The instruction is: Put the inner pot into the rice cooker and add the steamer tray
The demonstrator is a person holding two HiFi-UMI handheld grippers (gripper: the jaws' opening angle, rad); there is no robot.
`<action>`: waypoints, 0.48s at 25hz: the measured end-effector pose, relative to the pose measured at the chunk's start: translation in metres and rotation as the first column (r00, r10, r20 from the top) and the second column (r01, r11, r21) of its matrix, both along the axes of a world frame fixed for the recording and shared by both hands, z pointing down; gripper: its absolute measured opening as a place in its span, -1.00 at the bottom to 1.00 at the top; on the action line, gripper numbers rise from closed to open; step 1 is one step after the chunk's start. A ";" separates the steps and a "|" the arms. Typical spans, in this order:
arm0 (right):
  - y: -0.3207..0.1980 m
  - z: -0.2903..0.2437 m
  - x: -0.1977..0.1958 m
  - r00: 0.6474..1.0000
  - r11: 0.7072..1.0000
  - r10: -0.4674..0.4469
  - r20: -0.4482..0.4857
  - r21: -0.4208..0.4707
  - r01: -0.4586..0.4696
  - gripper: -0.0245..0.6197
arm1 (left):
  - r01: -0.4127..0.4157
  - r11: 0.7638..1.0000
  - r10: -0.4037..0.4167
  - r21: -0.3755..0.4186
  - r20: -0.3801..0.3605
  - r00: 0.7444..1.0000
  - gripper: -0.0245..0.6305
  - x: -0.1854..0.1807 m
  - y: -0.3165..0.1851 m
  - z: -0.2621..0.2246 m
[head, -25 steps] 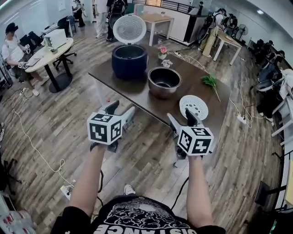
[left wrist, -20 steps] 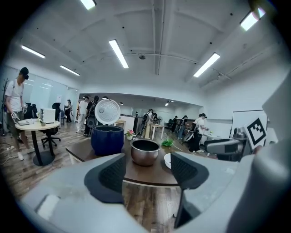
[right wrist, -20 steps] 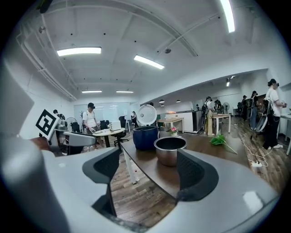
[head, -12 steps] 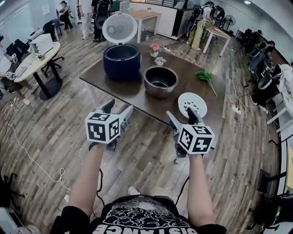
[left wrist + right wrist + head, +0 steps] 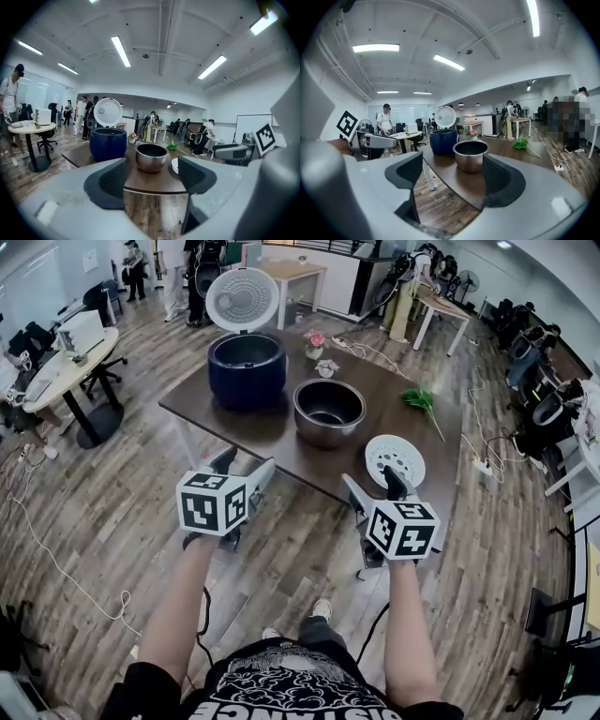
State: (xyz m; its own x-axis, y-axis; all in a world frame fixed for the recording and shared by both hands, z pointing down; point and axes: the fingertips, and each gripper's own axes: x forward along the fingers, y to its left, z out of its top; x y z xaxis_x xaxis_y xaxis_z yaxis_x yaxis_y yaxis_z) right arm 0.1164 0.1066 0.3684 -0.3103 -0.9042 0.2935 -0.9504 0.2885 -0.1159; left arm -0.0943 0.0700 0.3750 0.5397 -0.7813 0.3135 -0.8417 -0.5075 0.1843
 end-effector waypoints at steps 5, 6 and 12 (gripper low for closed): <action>-0.025 0.005 0.010 1.000 1.000 -0.007 0.009 0.002 0.007 0.28 | 0.003 1.000 -0.003 0.001 0.013 1.000 0.11 0.008 -0.021 0.004; -0.032 0.006 0.012 1.000 1.000 -0.012 0.010 0.001 0.012 0.28 | 0.007 1.000 -0.007 0.002 0.015 1.000 0.11 0.010 -0.028 0.005; -0.086 0.011 0.032 0.999 0.999 -0.033 0.011 -0.008 0.033 0.28 | 0.028 1.000 -0.028 0.007 0.021 0.999 0.11 0.028 -0.077 0.003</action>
